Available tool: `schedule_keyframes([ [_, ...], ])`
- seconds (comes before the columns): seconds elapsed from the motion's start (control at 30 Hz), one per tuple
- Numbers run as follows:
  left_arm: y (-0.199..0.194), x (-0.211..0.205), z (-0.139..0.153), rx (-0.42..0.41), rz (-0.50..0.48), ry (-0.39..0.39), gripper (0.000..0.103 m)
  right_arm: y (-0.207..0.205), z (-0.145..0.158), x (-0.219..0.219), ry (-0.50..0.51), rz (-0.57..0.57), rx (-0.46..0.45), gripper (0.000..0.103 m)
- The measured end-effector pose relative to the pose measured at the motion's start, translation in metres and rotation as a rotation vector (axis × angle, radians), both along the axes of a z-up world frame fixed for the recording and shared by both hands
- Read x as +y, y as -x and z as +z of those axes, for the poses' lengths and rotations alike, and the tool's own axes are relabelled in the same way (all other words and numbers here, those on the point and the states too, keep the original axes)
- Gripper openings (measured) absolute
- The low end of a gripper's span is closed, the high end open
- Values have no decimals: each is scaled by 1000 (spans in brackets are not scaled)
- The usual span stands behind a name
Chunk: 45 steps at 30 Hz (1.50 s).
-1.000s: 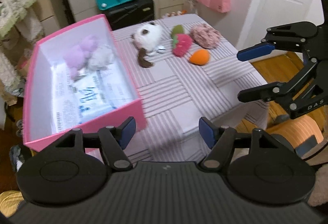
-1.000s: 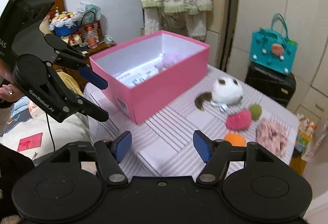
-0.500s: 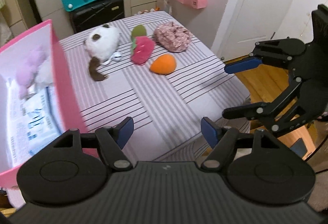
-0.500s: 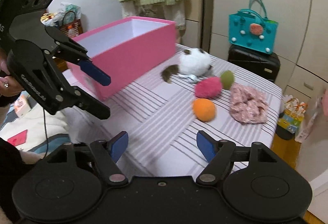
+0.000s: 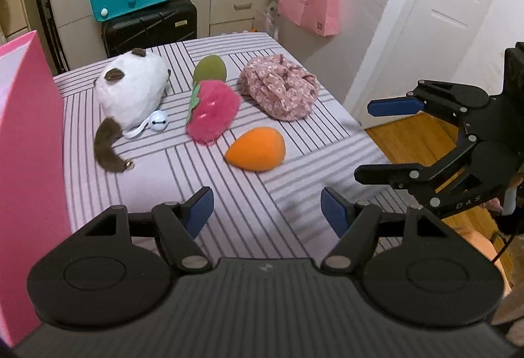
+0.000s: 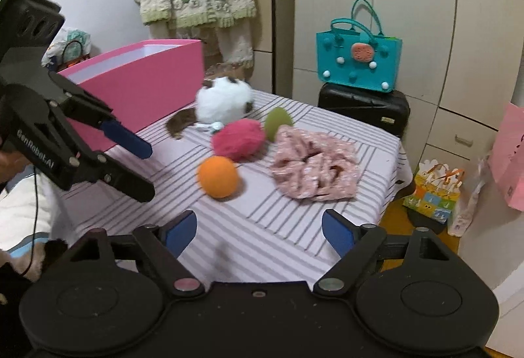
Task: Organize soft objects
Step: 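Grasp the orange sponge with the left gripper while the right gripper grasps the pink floral scrunchie, then carry the orange sponge with the left gripper while the right gripper carries the scrunchie to the box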
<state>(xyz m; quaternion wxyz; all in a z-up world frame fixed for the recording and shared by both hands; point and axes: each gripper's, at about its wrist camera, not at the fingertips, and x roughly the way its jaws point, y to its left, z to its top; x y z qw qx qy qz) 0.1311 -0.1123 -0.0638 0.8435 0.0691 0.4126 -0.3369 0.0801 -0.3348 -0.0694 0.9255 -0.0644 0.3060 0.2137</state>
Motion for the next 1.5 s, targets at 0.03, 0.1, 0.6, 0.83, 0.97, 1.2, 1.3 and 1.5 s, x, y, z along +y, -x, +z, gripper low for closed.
schedule_keyframes([
  [0.03,-3,-3,-3,-9,7,4,72,-5,-1,-4,-9,-9,-10,89],
  [0.1,-7,-9,-8,-22,19,11,72,-14,-4,-11,-31,-29,-17,89],
  [0.6,-33,-36,-38,-38,106,43,72,-88,-24,-15,-110,-85,21,89],
  [0.83,-33,-42,-40,-88,157,1,65,-103,-37,-7,-82,-90,26,93],
  [0.97,-29,-41,-42,-107,157,26,50,-109,-43,1,-66,-68,36,93],
  [1.2,-28,-35,-42,-100,168,73,47,-103,-36,3,-101,-113,36,34],
  [1.3,-25,-28,-38,-85,183,90,47,-94,-31,7,-119,-156,26,28],
  [1.5,-15,-12,-22,-98,175,85,47,-74,-20,24,-122,-131,48,27],
])
